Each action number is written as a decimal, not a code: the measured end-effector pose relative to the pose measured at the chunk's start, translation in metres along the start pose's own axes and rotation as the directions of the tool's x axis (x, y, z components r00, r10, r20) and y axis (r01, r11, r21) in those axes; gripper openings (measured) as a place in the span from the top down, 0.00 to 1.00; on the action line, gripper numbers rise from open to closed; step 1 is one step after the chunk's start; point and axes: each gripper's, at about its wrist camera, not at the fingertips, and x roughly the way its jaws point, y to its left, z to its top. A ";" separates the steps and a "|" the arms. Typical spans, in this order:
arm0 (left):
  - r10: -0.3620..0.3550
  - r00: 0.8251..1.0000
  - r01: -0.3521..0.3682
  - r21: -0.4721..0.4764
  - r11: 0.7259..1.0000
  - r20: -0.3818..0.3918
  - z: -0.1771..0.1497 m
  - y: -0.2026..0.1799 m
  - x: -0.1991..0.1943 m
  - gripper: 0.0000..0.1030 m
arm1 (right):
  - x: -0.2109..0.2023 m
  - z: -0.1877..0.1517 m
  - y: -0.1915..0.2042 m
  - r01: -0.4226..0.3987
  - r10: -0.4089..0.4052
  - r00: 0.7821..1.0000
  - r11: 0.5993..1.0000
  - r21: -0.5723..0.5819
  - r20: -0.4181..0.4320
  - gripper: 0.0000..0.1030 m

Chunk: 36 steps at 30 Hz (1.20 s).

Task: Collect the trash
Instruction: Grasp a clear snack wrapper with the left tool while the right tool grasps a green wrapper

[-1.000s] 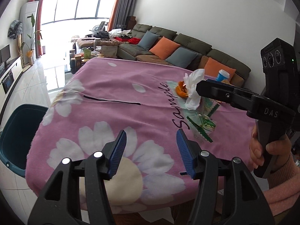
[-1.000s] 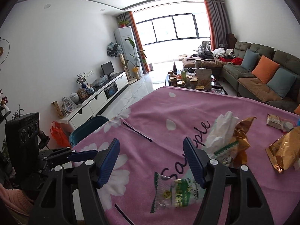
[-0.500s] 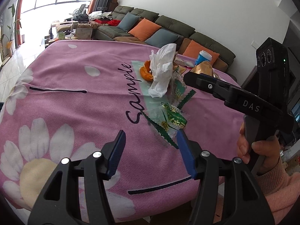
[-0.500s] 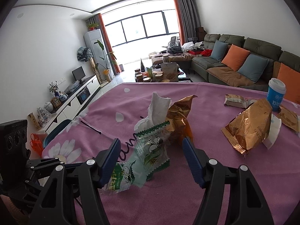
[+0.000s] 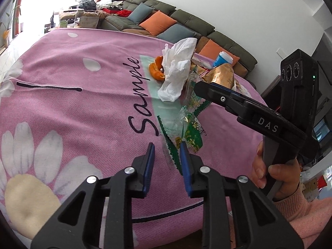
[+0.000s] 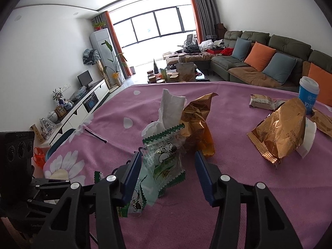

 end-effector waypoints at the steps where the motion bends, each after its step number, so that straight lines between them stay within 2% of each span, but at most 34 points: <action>1: -0.007 1.000 0.007 0.001 1.000 -0.002 0.000 -0.001 0.001 0.85 | 0.000 0.000 -0.001 -0.002 0.002 1.000 1.000 0.004 -0.003 0.57; 6: -0.002 1.000 0.001 0.018 1.000 0.007 -0.002 -0.005 -0.003 0.88 | 0.001 -0.001 -0.006 -0.009 0.009 1.000 1.000 0.023 -0.013 0.76; 10: -0.007 1.000 0.007 0.012 1.000 0.015 -0.003 -0.003 -0.007 0.89 | -0.002 -0.002 -0.010 -0.016 0.017 1.000 0.999 0.029 -0.013 0.84; 26: 0.037 0.996 -0.036 -0.021 0.999 0.084 -0.009 0.021 -0.046 0.90 | -0.031 -0.002 -0.010 -0.046 0.045 0.999 0.998 0.032 0.031 0.88; 36: 0.094 0.985 -0.089 -0.038 0.995 0.147 -0.016 0.032 -0.079 0.90 | -0.038 0.002 0.026 -0.146 0.147 0.988 0.988 -0.045 0.043 0.88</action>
